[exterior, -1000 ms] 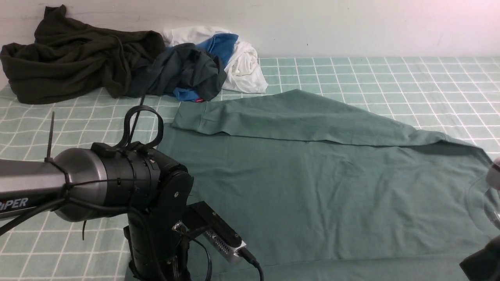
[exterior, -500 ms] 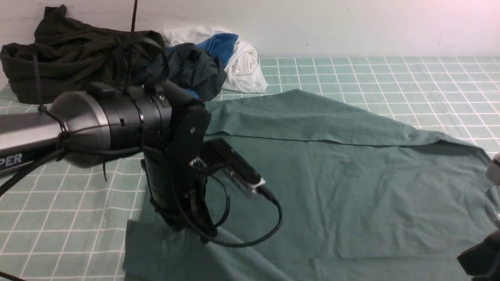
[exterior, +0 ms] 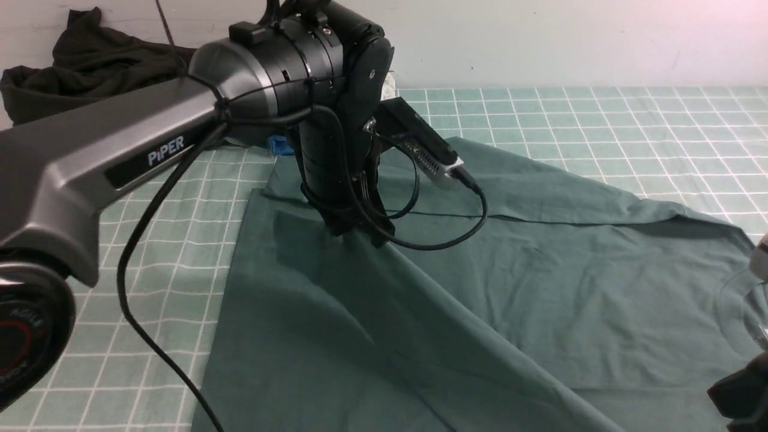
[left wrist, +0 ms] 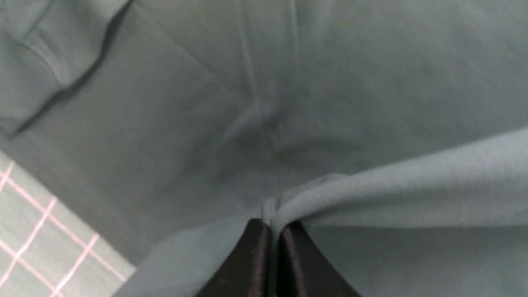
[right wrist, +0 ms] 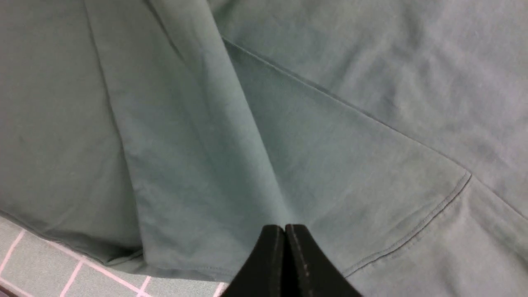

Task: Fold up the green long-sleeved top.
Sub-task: Use the left arm to drag and place the cuff at the centered position on the left edge of the fabric

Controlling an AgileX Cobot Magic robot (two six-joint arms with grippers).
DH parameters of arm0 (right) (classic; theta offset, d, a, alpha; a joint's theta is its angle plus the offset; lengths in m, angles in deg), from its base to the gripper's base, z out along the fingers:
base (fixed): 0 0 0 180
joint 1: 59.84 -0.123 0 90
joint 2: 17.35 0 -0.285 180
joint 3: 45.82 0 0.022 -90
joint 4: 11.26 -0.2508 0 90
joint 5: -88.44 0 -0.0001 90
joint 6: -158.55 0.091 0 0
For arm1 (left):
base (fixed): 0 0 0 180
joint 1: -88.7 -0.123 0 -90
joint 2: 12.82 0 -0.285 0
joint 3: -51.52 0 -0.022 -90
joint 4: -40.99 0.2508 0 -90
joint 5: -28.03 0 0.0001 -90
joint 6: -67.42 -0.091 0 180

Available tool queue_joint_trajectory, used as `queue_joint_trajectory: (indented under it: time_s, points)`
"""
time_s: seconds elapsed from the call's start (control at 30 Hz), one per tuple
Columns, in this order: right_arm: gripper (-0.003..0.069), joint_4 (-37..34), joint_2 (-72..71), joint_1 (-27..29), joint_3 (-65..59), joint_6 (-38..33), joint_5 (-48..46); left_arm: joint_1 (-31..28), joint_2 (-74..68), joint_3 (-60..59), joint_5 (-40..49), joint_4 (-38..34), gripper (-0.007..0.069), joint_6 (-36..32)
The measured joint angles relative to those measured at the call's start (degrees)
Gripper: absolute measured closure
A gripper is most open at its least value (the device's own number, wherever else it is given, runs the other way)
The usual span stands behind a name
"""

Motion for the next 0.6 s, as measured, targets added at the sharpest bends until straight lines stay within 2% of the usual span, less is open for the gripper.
queue_joint_trajectory:
  time_s: [0.2,0.37,0.5,0.6]
  points:
    - [0.0675,6.38,0.06,0.0,0.0,6.36,0.62,-3.58,-2.72,2.2,0.65,-2.82,0.0607,-1.02]
    - [0.0675,11.13,2.44,0.0,0.0,12.12,2.06,-4.31,-4.27,2.2,0.85,-3.02,0.0607,-1.22]
    - [0.0671,15.01,9.97,0.44,0.0,17.63,4.96,-4.31,-6.33,2.2,0.85,-3.16,0.0607,-2.59]
    - [0.0645,15.65,15.86,3.43,0.0,20.09,8.19,-4.31,-6.92,2.2,0.85,-3.21,0.0607,-2.81]
